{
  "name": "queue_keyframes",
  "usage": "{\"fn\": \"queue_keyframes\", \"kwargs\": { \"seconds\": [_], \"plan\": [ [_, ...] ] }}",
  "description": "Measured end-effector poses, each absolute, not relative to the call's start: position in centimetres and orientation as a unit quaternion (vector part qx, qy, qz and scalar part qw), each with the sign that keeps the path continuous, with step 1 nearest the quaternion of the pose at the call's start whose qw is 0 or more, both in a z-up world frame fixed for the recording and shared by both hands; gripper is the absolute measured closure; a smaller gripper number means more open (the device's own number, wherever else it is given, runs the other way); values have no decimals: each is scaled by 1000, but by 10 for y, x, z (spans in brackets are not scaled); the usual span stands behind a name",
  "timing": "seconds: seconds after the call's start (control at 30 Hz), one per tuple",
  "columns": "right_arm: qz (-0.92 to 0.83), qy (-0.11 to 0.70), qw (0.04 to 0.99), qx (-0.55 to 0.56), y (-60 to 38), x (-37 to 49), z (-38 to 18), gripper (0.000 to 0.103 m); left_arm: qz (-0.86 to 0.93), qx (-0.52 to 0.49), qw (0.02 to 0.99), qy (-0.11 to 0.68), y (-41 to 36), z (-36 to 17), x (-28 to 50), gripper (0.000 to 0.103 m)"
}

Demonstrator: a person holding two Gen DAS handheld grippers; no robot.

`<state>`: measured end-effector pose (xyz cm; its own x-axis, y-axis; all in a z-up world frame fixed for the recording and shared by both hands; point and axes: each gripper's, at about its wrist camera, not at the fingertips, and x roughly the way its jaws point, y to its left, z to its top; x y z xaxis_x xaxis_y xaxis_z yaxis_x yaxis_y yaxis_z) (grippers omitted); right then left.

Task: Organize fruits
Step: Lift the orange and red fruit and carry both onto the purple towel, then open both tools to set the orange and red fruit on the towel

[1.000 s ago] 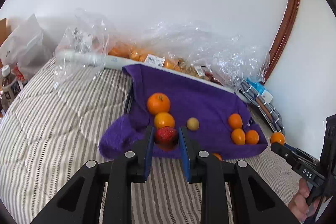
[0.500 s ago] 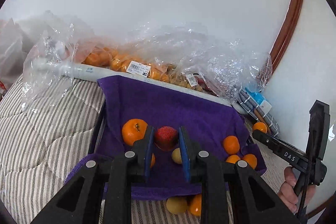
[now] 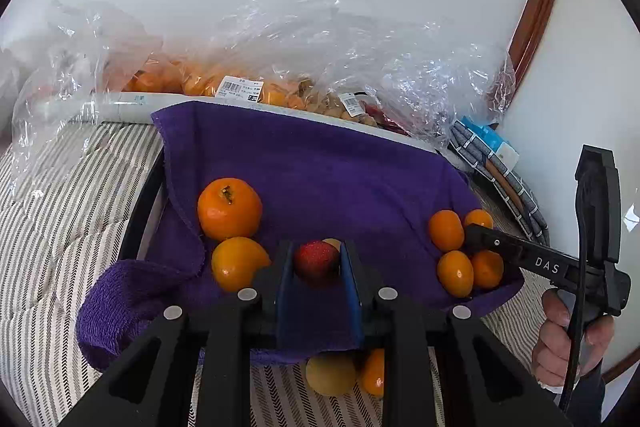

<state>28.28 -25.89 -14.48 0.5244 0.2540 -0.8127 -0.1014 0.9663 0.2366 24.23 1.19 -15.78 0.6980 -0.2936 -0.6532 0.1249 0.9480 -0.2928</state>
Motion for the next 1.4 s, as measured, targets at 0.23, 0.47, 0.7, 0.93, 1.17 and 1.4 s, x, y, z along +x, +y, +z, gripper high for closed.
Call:
{"fn": "queue_keyframes", "kwargs": {
  "seconds": [0.23, 0.47, 0.7, 0.93, 1.17, 1.4],
  "plan": [
    [103, 478, 869, 76, -259, 281, -146, 71, -115, -112, 909, 384, 11, -164, 247, 80],
    [101, 476, 871, 68, -258, 280, -145, 68, -114, -105, 909, 386, 9, -164, 247, 80],
    [110, 459, 879, 64, -257, 275, -136, 63, -117, -100, 909, 388, 8, -165, 248, 80],
    [96, 434, 893, 77, -263, 270, -126, 55, -123, -93, 908, 389, 8, -165, 248, 75],
    [86, 408, 906, 76, -261, 261, -116, 55, -122, -91, 916, 371, 11, -160, 244, 68],
    [66, 405, 910, 67, -251, 227, -102, 61, -105, -87, 933, 333, 20, -150, 228, 63]
  ]
}}
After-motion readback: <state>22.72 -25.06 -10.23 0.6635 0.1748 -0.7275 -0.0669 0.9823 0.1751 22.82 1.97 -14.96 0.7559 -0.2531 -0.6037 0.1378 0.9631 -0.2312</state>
